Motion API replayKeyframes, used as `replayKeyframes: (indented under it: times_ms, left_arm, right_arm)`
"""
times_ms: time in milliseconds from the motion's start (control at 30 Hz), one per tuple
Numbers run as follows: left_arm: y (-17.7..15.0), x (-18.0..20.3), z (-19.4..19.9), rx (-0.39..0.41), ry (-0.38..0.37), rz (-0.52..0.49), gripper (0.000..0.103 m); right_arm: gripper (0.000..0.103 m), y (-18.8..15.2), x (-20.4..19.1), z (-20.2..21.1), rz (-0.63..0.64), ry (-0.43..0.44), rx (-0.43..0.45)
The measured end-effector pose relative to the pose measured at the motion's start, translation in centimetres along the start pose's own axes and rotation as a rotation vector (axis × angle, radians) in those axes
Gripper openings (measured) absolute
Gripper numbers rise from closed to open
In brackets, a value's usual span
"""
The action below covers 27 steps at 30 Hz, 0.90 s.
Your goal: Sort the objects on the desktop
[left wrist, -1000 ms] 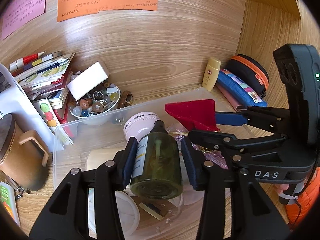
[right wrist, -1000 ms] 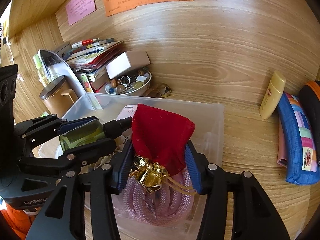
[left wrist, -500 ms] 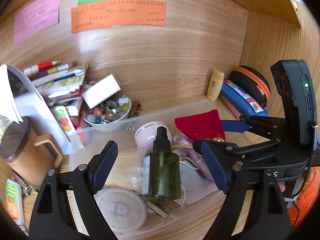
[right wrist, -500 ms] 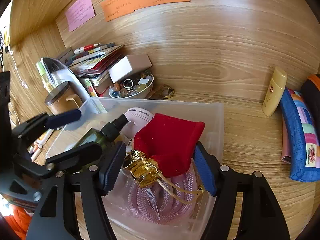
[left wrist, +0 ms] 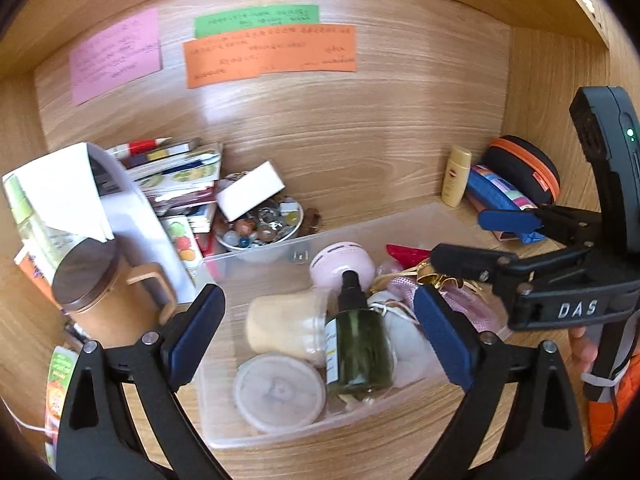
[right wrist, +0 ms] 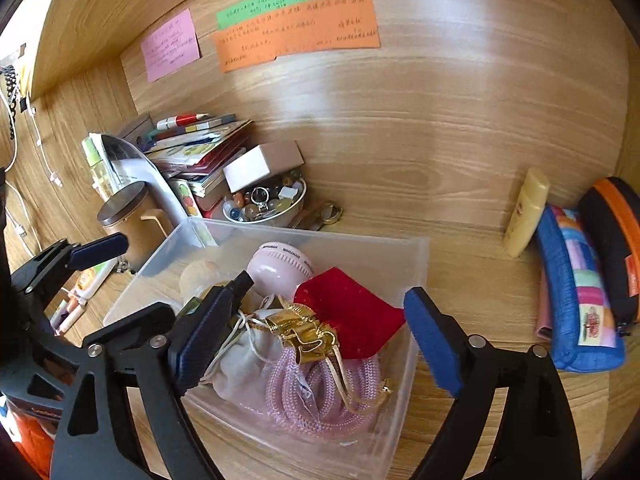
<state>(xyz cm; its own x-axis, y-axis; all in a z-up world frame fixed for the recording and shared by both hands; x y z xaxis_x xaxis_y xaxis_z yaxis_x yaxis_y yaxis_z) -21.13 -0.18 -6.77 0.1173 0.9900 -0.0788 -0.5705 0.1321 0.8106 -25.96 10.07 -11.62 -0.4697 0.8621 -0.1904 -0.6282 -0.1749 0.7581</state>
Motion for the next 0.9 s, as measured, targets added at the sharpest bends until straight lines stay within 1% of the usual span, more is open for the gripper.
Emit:
replayKeyframes:
  times_ms: [133, 267, 367, 467, 533, 567, 767, 900]
  left_arm:
    - [-0.3, -0.8, 1.2, 0.017, 0.041, 0.006, 0.096]
    - [-0.4, -1.2, 2.5, 0.045, 0.060, 0.012, 0.098]
    - [-0.3, -1.4, 3.5, 0.071, 0.068, 0.023, 0.100]
    - [-0.2, -1.8, 4.6, 0.097, 0.097, 0.033, 0.100]
    - [-0.2, -2.0, 5.4, 0.110, 0.111, 0.041, 0.100]
    - [-0.2, -2.1, 5.8, 0.118, 0.112, 0.047, 0.101]
    - [-1.0, -2.5, 8.0, 0.141, 0.109, 0.093, 0.102]
    - [-1.9, -2.5, 8.9, 0.137, 0.099, 0.113, 0.102]
  right_arm:
    - [0.087, 0.3, -0.4, 1.2, 0.005, -0.015, 0.013]
    - [0.087, 0.3, -1.0, 2.7, 0.051, -0.072, 0.034]
    - [0.087, 0.0, -1.9, 4.0, 0.087, -0.095, 0.048]
    - [0.090, -0.6, -2.5, 5.3, 0.104, -0.116, 0.061]
    - [0.095, -1.1, -3.0, 6.1, 0.114, -0.128, 0.075]
    - [0.098, -1.3, -3.2, 6.6, 0.118, -0.134, 0.084]
    - [0.099, -2.9, -4.4, 9.1, 0.134, -0.162, 0.118]
    - [0.102, -3.9, -5.0, 10.5, 0.127, -0.182, 0.142]
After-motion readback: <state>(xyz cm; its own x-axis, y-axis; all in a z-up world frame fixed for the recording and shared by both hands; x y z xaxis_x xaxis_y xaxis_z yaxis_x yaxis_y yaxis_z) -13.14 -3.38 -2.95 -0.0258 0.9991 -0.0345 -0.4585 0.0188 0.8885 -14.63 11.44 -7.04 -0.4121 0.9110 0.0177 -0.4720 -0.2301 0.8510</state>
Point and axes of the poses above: each gripper's, at about its wrist camera, not at the fingertips, and z roughly against the way its jaws point, x to its right, y to its top, the point moved 10 cm from there along -z, roughly the way its jaws point, and after that the axes turned 4 degrees about y, right-handed, at the moved point
